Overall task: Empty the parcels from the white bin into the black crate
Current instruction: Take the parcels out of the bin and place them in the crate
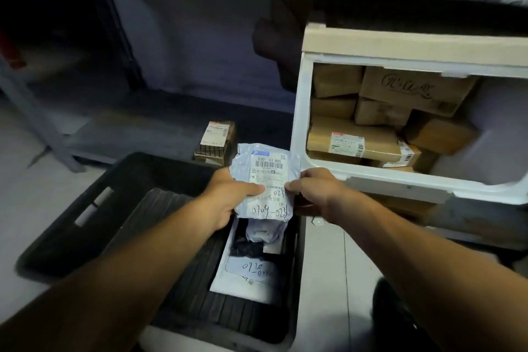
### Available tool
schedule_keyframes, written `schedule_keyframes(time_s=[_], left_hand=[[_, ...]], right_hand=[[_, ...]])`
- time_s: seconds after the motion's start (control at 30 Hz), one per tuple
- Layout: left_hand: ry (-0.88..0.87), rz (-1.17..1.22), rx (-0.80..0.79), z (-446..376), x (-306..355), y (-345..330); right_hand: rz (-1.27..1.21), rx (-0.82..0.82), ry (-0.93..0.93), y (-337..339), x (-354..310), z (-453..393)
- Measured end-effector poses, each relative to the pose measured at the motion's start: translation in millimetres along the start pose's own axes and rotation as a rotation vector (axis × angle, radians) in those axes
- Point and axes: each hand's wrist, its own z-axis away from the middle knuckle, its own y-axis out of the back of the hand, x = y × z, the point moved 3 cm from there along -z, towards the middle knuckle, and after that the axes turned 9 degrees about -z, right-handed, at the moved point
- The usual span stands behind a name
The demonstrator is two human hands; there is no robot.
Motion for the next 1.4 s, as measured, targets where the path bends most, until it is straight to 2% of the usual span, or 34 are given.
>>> schedule_keyframes(time_s=[0.2,0.4,0.53,0.67,0.77,0.83,0.9,1.03,1.23,1.4], left_hand=[[0.103,-0.052,0.002,-50,-48,-10],[0.188,-0.149,-0.021,-92,-99,-25],[0.194,-0.276,0.045,-116,-121,-35],[0.189,-0.361,0.081,-128,-132,-45],[0.197,-0.391,0.085,-133,-139,-52],[0.175,-0.452,0.090,-138,-142,-54],[0.133,-0.542,0.101,-140,-141,-54],[0.002,-0.766,0.135,-140,-132,-50],[-0.039,-1.096,0.104,-136,-122,-42],[-0.108,-1.278,0.073,-123,-105,-30]], right_hand=[[0.045,0.018,-0.061,-5,37,-47],[0.273,0.074,-0.041,-11,71,-81],[0.550,0.033,0.037,-15,70,-89],[0.891,-0.017,0.234,-24,67,-98],[1.249,-0.172,0.381,-37,82,-113],[1.473,-0.216,0.384,-42,93,-121],[1.577,-0.223,0.362,-44,99,-127],[1.588,-0.224,0.357,-47,103,-138],[1.666,-0.246,0.328,-44,108,-139],[1.468,-0.242,0.412,-30,89,-116]])
